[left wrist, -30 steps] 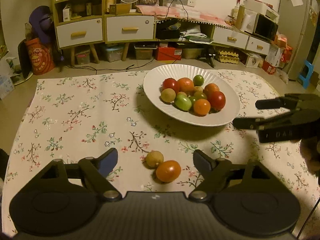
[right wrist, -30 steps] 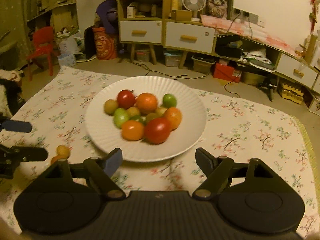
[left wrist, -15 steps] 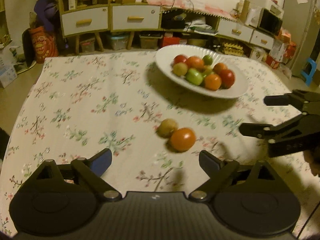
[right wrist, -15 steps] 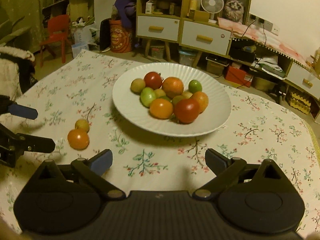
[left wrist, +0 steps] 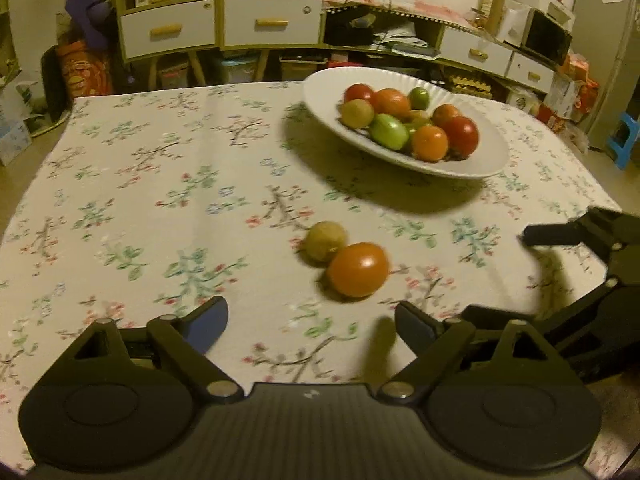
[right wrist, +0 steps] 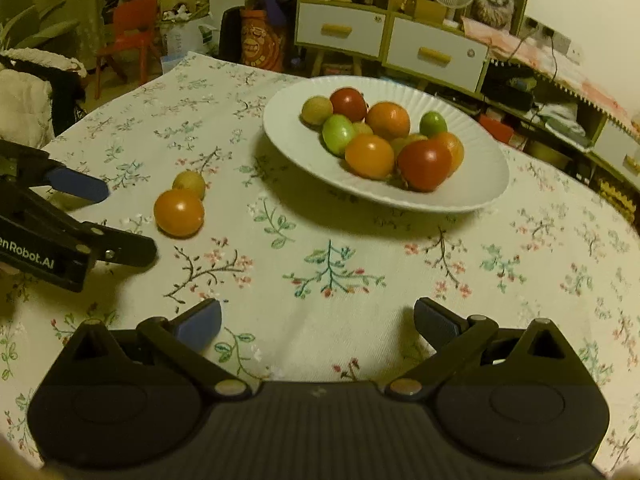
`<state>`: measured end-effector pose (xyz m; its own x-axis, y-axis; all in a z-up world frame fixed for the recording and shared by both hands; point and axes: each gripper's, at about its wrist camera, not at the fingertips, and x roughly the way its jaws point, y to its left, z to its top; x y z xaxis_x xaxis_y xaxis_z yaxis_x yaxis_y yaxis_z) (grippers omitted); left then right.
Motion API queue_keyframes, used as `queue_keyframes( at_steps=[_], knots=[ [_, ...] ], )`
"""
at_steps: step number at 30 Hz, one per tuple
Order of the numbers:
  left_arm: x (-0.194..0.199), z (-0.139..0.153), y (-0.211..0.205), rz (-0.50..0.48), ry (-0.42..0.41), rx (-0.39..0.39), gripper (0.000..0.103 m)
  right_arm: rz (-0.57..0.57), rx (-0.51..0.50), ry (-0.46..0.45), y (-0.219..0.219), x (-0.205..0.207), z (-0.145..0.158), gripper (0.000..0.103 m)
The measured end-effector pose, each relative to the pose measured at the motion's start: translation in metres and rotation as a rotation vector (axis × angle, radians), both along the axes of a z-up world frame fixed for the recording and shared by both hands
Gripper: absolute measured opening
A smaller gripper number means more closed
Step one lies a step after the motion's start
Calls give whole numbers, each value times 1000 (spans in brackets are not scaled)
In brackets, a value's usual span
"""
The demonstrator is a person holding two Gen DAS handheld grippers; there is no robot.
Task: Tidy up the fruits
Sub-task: 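Grasp an orange tomato with the left tool while the right tool grasps a small yellow fruit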
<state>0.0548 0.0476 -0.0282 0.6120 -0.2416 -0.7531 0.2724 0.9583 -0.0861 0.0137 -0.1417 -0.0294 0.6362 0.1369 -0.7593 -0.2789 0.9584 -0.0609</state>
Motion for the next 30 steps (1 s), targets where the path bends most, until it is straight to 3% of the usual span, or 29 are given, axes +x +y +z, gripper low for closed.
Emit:
queue_keyframes(
  at_steps=[4, 9, 14, 30],
  knots=[
    [4, 1, -9, -13, -1, -24, 79, -6, 11, -1, -1, -2, 0, 103],
    [8, 2, -16, -5, -7, -45, 55, -9, 15, -2, 0, -2, -1, 103],
    [11, 3, -16, 12, -3, -68, 38, -8, 18, -5, 1, -2, -1, 103],
    [2, 22, 9, 21, 3, -21, 38, -5, 82, -38, 25, 9, 1, 102]
  ],
)
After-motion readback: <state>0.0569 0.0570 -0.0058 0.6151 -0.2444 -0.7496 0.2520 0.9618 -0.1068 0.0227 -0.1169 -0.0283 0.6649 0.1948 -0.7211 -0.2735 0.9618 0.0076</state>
